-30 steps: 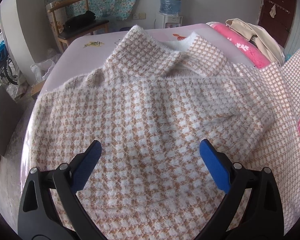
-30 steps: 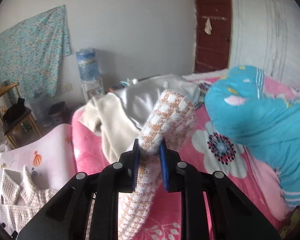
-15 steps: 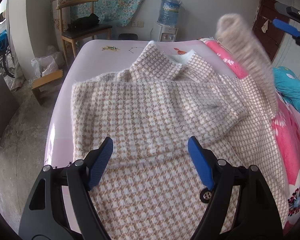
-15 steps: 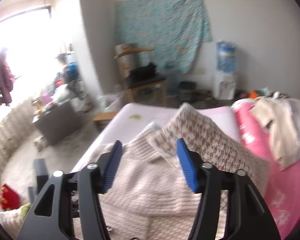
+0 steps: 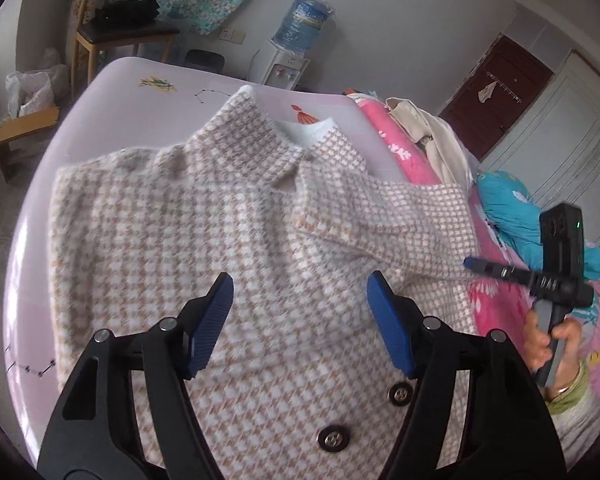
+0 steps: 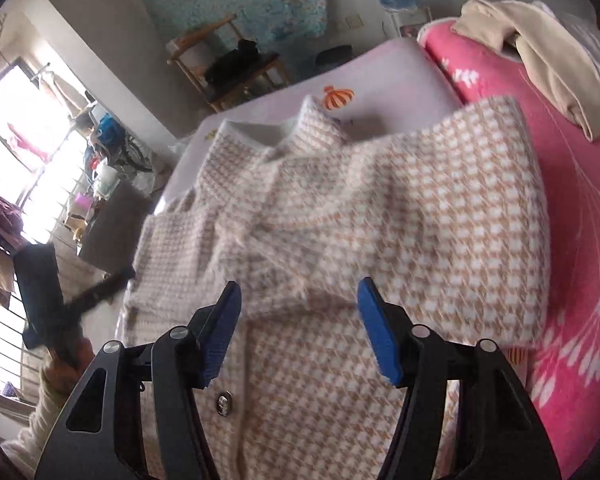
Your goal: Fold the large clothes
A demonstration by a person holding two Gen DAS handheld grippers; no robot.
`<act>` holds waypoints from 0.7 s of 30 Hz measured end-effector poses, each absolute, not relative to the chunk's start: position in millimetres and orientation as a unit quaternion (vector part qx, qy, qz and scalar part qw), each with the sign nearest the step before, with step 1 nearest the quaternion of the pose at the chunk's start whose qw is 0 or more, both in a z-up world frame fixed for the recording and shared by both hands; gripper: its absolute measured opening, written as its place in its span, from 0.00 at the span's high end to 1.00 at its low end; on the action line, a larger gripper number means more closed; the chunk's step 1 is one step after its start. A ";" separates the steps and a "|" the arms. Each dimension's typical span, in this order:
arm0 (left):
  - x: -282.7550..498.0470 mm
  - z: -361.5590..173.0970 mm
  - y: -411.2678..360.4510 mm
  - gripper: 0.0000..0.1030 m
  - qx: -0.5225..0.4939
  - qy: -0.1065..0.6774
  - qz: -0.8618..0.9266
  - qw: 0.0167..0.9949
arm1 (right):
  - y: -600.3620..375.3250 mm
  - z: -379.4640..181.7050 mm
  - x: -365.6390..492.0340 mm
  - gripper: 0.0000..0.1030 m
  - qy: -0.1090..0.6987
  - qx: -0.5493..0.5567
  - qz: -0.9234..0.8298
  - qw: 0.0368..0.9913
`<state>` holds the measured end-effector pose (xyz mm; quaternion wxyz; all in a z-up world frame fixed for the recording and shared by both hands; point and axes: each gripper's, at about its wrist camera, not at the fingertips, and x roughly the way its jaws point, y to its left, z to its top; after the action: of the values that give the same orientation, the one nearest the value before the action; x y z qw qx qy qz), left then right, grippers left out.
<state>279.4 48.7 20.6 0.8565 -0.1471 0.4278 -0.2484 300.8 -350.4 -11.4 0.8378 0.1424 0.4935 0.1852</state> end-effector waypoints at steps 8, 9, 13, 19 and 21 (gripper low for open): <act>371.1 -7.4 -20.3 0.39 -0.140 0.490 -0.240 0.826 | -341.8 -71.9 293.7 0.71 0.516 0.098 0.177 0.832; 378.2 -12.7 -24.0 0.39 -0.134 0.498 -0.229 0.826 | -341.8 -72.3 293.9 0.71 0.515 0.099 0.180 0.832; 395.6 -31.3 -30.3 0.48 -0.130 0.527 -0.198 0.816 | -341.7 -69.6 289.0 0.71 0.505 0.090 0.186 0.838; 389.3 -12.4 -29.8 0.93 -0.129 0.500 -0.218 0.828 | -338.1 -67.3 282.4 0.72 0.493 0.071 0.188 0.846; 383.8 7.4 -27.5 0.94 -0.136 0.482 -0.235 0.833 | -335.0 -67.5 283.5 0.72 0.493 0.065 0.186 0.847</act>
<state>383.8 -27.5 7.4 0.8327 -0.1363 0.4824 -0.2352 283.5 -335.0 -67.5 0.8473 0.0654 0.4931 0.1863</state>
